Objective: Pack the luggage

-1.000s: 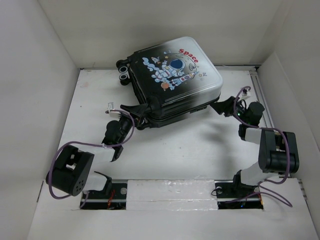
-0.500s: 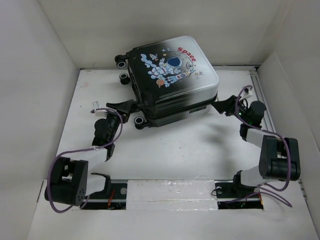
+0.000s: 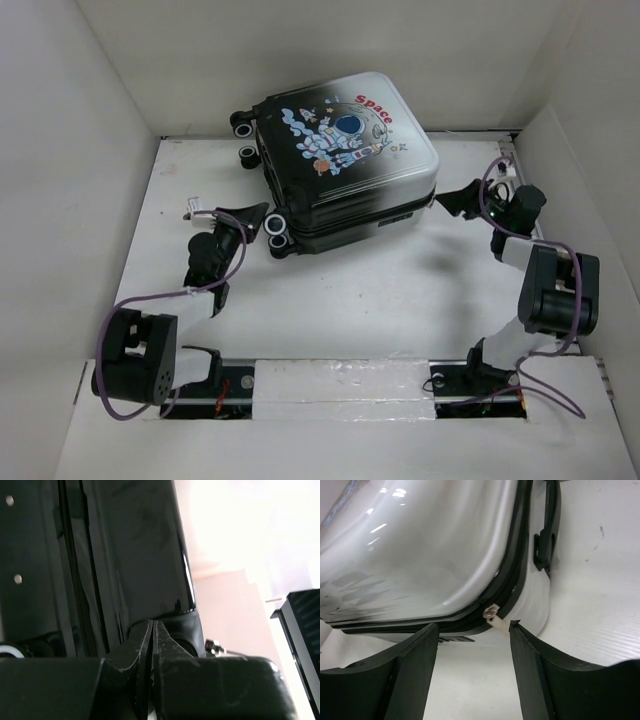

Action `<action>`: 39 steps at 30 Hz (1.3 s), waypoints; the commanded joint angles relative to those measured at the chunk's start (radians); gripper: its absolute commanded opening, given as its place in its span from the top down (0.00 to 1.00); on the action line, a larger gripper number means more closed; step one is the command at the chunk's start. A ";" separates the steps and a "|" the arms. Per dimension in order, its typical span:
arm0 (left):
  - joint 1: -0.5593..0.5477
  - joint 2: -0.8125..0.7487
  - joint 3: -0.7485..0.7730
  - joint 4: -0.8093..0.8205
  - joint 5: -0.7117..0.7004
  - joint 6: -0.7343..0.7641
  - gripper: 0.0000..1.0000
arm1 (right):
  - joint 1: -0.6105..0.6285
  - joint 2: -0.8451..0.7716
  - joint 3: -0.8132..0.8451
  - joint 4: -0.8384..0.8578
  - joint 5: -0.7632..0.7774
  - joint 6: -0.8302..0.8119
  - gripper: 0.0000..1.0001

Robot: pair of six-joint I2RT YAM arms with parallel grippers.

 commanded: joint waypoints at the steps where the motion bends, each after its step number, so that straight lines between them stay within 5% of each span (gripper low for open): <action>1: -0.012 0.007 0.035 0.049 0.046 0.016 1.00 | -0.025 0.080 0.085 0.043 -0.144 -0.049 0.35; 6: -0.012 0.016 0.035 0.049 0.056 0.016 1.00 | -0.047 0.217 0.102 0.341 -0.236 0.142 0.38; 23: -0.012 0.056 0.044 0.080 0.083 0.007 1.00 | -0.025 0.539 0.220 0.958 -0.343 0.678 0.41; 30: -0.012 0.065 0.044 0.089 0.083 0.007 1.00 | -0.016 0.601 0.260 1.055 -0.343 0.776 0.57; 39: -0.044 0.083 0.064 0.118 0.093 0.007 1.00 | -0.007 0.539 0.189 1.072 -0.313 0.791 1.00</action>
